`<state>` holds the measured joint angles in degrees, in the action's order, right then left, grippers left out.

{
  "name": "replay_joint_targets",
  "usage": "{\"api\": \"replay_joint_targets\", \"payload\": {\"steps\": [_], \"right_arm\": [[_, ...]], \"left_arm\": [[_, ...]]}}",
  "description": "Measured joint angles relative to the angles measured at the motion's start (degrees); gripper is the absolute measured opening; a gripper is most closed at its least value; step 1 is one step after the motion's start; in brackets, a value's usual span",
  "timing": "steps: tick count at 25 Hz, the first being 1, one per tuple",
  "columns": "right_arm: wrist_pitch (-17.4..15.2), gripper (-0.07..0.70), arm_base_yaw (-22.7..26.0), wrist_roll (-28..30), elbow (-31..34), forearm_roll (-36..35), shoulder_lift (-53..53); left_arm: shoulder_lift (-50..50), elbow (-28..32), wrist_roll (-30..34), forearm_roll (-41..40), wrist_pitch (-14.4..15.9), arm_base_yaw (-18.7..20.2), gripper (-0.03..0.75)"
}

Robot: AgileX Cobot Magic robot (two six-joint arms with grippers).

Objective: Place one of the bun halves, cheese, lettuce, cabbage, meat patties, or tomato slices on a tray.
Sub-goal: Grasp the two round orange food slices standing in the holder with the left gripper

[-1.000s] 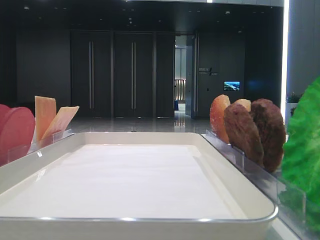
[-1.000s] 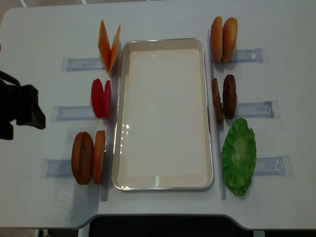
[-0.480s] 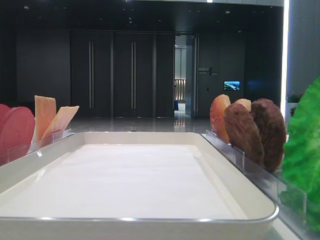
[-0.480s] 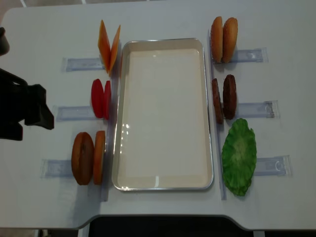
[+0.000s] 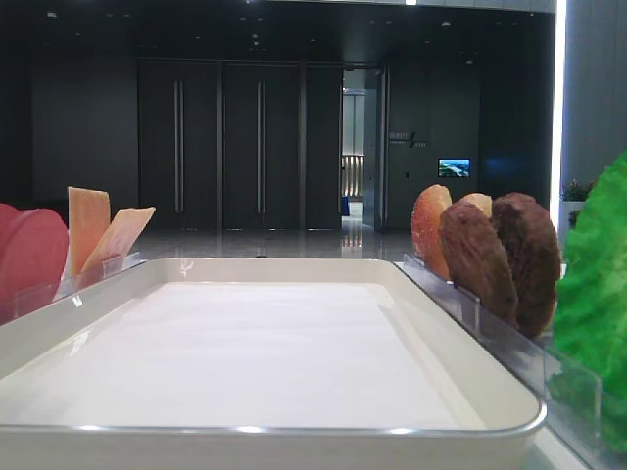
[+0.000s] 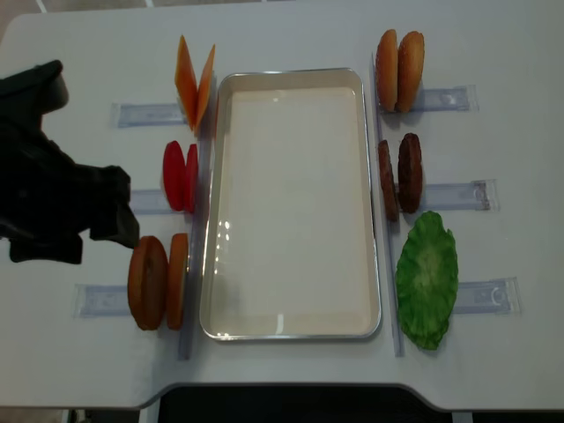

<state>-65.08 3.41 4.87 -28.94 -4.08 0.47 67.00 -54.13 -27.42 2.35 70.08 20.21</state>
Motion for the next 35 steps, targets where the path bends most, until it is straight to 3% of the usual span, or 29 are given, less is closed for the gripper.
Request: {"api": "replay_joint_targets", "payload": {"steps": [8,12,35], "right_arm": [[0.0,0.363,0.0,0.0,0.0,0.0,0.0],[0.0,0.363,0.0,0.0,0.0,0.0,0.0],[0.0,0.363,0.0,0.0,0.0,0.0,0.0]], "left_arm": [[3.0,0.0,-8.9,-3.3,-1.9,9.0,0.598],[5.0,0.0,-10.4,-3.4,-3.3,11.8,0.597],[14.2,-0.1,-10.9,-5.9,-7.6,12.1,0.597]]}}
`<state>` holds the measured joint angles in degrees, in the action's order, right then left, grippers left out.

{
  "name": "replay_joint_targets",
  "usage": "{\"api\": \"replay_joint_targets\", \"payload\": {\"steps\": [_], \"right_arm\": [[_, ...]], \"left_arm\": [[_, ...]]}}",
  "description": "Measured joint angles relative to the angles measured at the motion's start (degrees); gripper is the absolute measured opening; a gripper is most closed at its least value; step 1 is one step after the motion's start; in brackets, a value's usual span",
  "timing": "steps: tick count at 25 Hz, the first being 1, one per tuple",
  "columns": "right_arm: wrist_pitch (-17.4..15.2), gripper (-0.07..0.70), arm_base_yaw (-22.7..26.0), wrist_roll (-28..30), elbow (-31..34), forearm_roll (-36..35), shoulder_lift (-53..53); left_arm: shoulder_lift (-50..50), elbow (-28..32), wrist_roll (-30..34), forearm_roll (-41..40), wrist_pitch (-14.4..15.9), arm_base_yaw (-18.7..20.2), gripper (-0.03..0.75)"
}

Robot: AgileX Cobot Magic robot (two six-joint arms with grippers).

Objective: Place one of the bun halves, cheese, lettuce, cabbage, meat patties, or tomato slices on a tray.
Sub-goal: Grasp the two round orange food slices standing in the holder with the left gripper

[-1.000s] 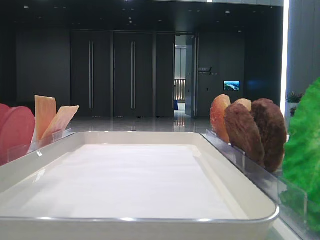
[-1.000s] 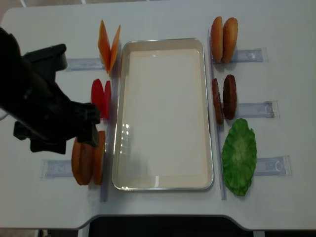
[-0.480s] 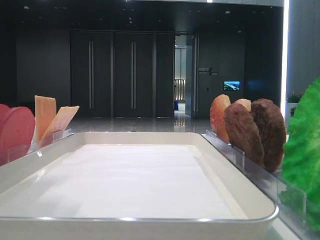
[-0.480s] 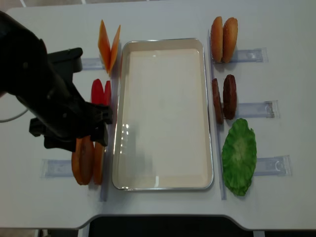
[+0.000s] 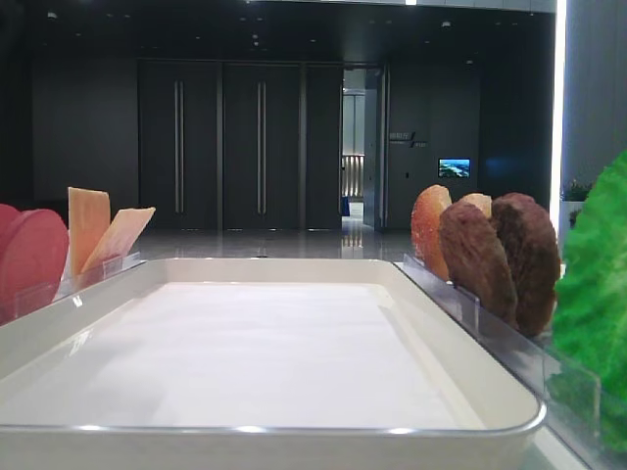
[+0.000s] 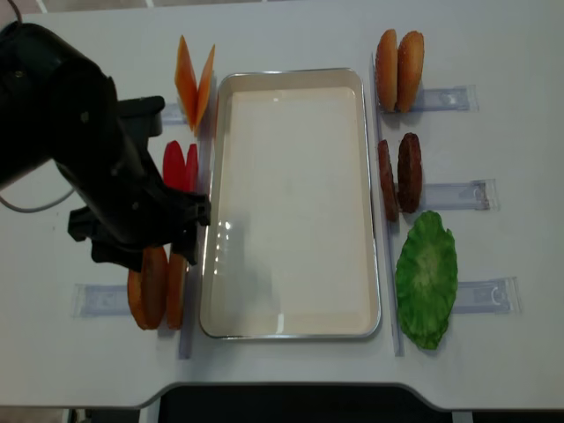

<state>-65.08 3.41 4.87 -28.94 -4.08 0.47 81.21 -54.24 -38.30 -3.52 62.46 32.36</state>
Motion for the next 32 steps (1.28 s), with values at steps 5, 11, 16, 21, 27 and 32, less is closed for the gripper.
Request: {"api": "replay_joint_targets", "payload": {"steps": [5,11,16,21,27,32], "right_arm": [[0.0,0.363,0.0,0.0,0.0,0.0,0.0],[0.0,0.363,0.0,0.0,0.0,0.0,0.0],[0.0,0.363,0.0,0.0,0.0,0.0,0.0],[0.0,0.363,0.0,0.0,0.0,0.0,0.0],[0.0,0.363,0.0,0.0,0.0,0.0,0.0],[0.0,0.363,0.0,0.0,0.0,0.0,0.0]], "left_arm": [[1.7,0.0,0.2,-0.1,-1.7,0.0,0.597],[3.3,-0.1,0.8,-0.2,-2.0,0.0,0.597],[4.3,-0.1,0.8,-0.2,-2.0,0.0,0.597],[5.7,-0.1,1.2,-0.2,-2.0,0.0,0.597],[7.1,-0.1,1.5,-0.2,-2.0,0.0,0.596],[7.1,-0.1,1.6,-0.2,-1.9,0.0,0.521]]}}
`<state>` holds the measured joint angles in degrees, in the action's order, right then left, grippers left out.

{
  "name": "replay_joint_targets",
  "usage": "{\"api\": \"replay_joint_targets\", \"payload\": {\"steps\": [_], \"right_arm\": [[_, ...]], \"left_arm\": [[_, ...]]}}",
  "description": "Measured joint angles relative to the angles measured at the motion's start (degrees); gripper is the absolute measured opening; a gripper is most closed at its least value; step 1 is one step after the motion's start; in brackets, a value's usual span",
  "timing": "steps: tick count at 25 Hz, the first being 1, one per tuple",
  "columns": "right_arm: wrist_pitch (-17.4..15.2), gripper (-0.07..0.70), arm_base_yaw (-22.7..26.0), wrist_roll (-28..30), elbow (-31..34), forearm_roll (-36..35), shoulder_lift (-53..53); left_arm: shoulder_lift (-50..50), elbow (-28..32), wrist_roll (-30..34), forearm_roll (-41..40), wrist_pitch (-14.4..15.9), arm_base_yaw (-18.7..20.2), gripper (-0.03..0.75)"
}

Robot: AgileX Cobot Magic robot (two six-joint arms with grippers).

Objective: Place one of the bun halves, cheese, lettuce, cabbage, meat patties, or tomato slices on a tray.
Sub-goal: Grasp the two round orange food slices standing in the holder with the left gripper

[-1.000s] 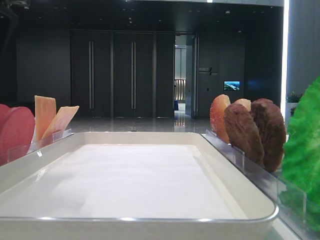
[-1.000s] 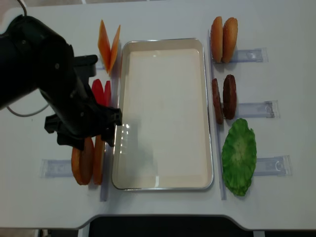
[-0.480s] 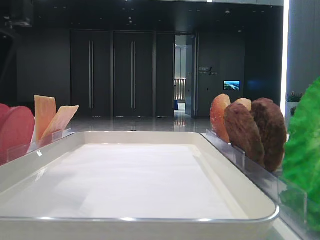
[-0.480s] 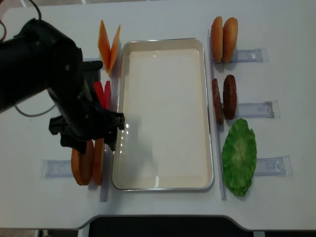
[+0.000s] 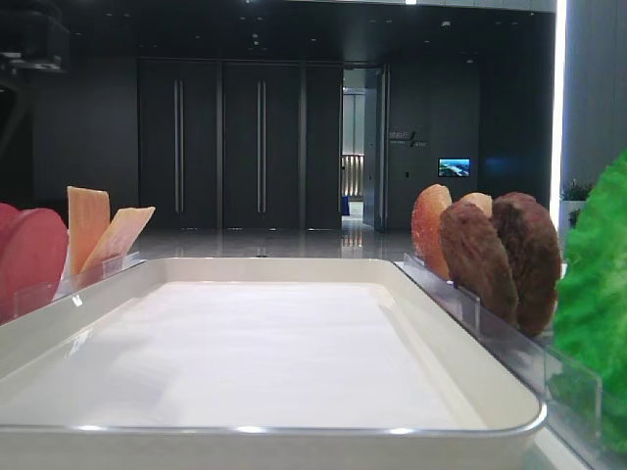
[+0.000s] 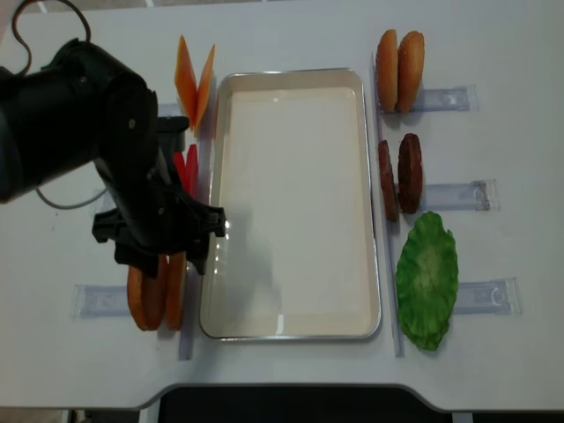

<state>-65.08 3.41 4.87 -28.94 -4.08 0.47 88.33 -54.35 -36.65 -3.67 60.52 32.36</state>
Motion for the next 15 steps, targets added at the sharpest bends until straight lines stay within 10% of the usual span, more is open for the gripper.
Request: {"api": "replay_joint_targets", "payload": {"steps": [8,15], "right_arm": [[0.0,0.363,0.0,0.0,0.0,0.0,0.0],[0.0,0.363,0.0,0.0,0.0,0.0,0.0]], "left_arm": [[0.0,0.0,0.2,-0.4,0.0,0.0,0.244],[0.0,0.0,1.0,-0.5,0.4,0.0,0.197]]}}
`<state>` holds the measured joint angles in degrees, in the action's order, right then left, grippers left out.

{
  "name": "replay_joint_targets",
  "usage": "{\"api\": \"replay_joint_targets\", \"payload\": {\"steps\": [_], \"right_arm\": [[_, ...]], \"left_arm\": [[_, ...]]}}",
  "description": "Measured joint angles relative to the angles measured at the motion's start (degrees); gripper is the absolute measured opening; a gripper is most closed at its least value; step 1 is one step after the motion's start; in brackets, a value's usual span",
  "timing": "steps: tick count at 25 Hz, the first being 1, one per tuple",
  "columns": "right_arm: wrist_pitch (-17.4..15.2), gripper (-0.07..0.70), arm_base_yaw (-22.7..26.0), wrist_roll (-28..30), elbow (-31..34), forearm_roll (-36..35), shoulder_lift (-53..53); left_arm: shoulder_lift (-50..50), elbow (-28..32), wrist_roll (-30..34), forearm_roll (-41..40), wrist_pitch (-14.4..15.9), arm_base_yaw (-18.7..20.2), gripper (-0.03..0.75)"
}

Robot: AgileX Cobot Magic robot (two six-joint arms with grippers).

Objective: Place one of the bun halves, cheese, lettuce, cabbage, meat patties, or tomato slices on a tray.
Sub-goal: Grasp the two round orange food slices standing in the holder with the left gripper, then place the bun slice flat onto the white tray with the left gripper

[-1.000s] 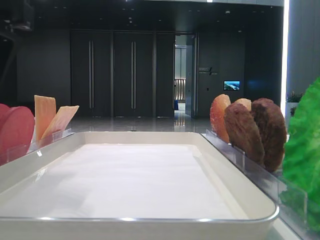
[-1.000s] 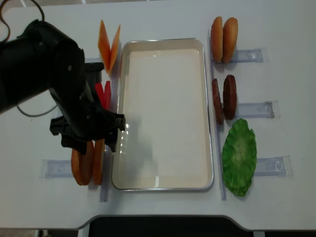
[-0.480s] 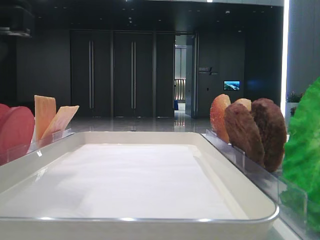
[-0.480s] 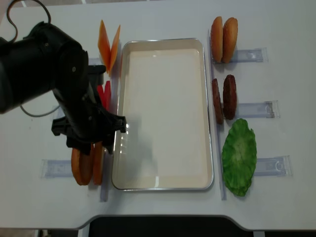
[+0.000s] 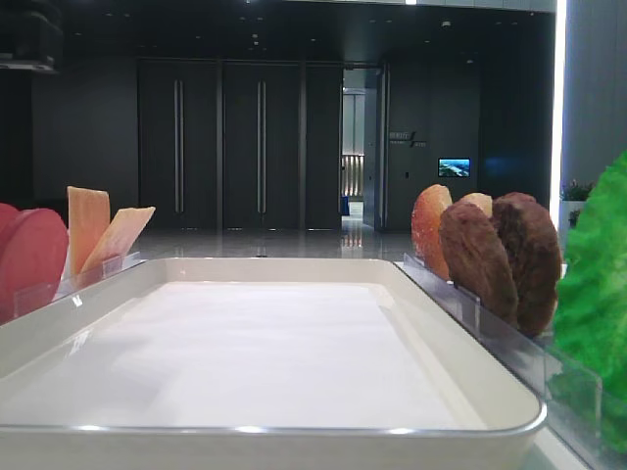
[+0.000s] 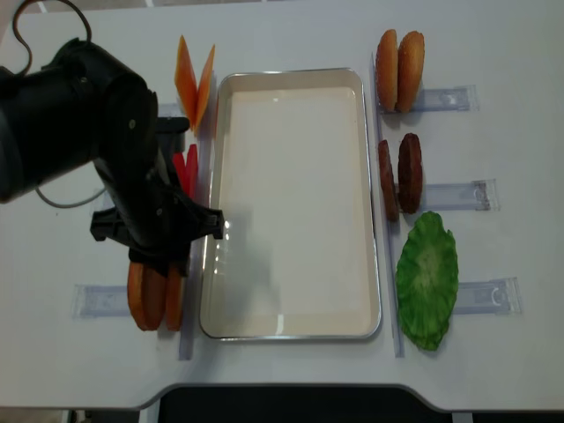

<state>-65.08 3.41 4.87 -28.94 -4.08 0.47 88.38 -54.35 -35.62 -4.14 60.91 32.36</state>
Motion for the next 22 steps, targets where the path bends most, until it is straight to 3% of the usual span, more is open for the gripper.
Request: {"api": "replay_joint_targets", "payload": {"steps": [10,22], "right_arm": [[0.0,0.363,0.0,0.0,0.0,0.0,0.0],[0.1,0.363,0.0,0.0,0.0,0.0,0.0]], "left_arm": [[-0.4,0.0,1.5,0.9,0.5,0.0,0.196],[-7.6,0.0,2.8,5.0,2.0,0.0,0.192]]}}
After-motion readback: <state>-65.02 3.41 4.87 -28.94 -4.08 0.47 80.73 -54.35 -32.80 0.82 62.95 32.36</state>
